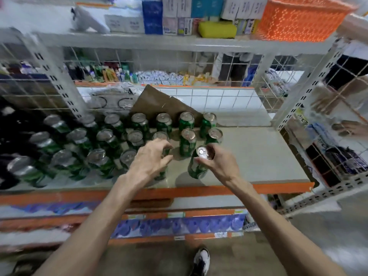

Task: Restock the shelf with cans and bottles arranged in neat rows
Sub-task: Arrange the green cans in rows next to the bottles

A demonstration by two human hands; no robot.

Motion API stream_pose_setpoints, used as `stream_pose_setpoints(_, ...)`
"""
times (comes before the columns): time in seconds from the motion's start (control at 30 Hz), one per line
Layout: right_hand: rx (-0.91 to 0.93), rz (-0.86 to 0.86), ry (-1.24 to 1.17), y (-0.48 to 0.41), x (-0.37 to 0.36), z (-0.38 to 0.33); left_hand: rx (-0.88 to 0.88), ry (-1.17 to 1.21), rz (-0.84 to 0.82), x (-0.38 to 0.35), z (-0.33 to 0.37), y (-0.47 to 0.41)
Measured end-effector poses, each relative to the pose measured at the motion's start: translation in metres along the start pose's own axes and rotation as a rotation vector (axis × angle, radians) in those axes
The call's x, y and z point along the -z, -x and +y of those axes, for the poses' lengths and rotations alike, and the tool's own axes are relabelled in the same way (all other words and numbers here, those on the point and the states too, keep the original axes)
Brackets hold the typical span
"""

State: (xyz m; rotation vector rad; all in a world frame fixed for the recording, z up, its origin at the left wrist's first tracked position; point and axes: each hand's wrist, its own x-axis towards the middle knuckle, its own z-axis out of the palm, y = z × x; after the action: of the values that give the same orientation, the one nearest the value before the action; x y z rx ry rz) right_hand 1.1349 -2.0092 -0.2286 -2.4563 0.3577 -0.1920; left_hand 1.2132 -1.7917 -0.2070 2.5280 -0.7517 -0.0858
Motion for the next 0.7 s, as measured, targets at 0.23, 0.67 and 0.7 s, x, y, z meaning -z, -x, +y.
stream_pose_setpoints(0.23,-0.029,-0.027,0.028,-0.002,-0.018,-0.017,0.057,0.116,0.113,0.008,-0.025,0.046)
stream_pose_setpoints(0.67,0.153,-0.327,0.06,-0.035,-0.009,-0.007,0.117,0.124,0.143,0.018,-0.043,0.065)
stream_pose_setpoints(0.7,0.155,-0.334,0.063,-0.037,-0.008,-0.005,0.116,0.119,0.141,0.017,-0.043,0.065)
